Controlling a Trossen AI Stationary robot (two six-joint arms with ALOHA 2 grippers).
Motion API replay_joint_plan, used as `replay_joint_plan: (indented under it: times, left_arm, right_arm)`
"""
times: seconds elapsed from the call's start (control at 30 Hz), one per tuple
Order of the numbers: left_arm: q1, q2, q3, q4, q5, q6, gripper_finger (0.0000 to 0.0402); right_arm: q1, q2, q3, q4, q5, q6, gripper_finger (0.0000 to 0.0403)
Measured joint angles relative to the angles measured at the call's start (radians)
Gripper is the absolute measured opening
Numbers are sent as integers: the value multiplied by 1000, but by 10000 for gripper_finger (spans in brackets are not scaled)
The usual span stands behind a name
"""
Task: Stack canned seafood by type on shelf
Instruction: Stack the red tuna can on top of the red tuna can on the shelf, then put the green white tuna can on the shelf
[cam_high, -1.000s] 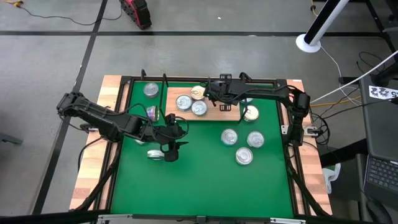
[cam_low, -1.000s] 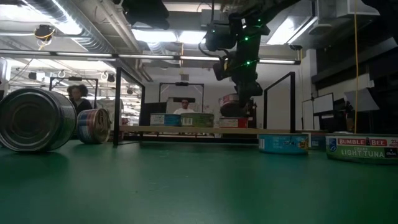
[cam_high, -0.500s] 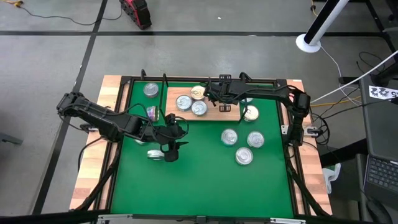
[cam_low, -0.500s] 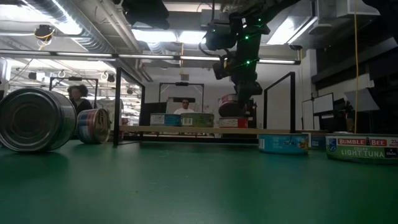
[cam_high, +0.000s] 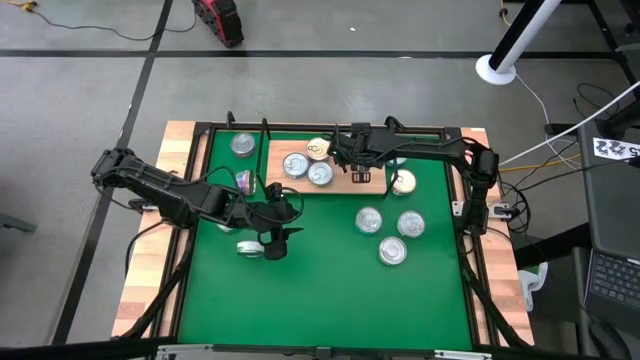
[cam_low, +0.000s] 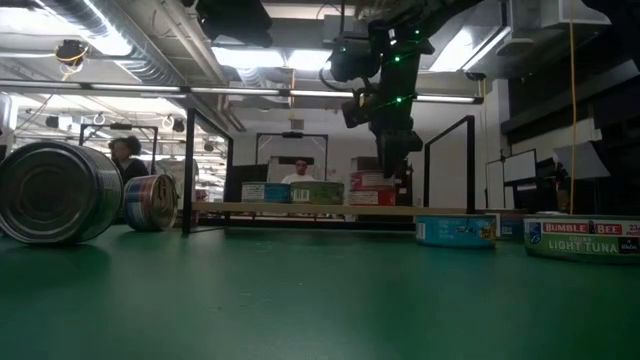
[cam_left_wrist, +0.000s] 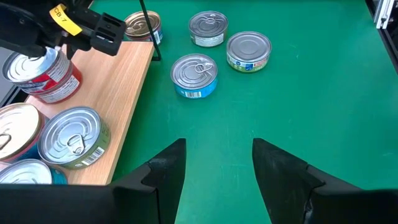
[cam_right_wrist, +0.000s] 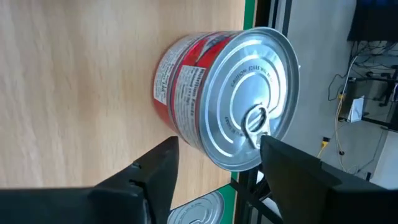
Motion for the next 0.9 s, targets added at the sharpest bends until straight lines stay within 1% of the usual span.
replay_joint_plan:
  times: [0.1, 0.3, 0.53, 0.67, 0.9]
  left_arm:
    - [0, 0, 0, 0, 0, -1, 180]
    - [-3, 0, 0, 0, 0, -5, 180]
    - [-47, 0, 0, -6, 23, -40, 180]
    - [-86, 0, 0, -69, 59, -83, 180]
    - [-157, 0, 0, -249, 157, -266, 180]
  right_arm:
    - [0, 0, 0, -1, 6, 0, 233]
    - [9, 1, 0, -5, 6, 1, 232]
    - [44, -19, 0, -75, 14, 29, 231]
    - [92, -36, 0, -103, 16, 45, 231]
    - [200, -59, 0, -130, 17, 103, 231]
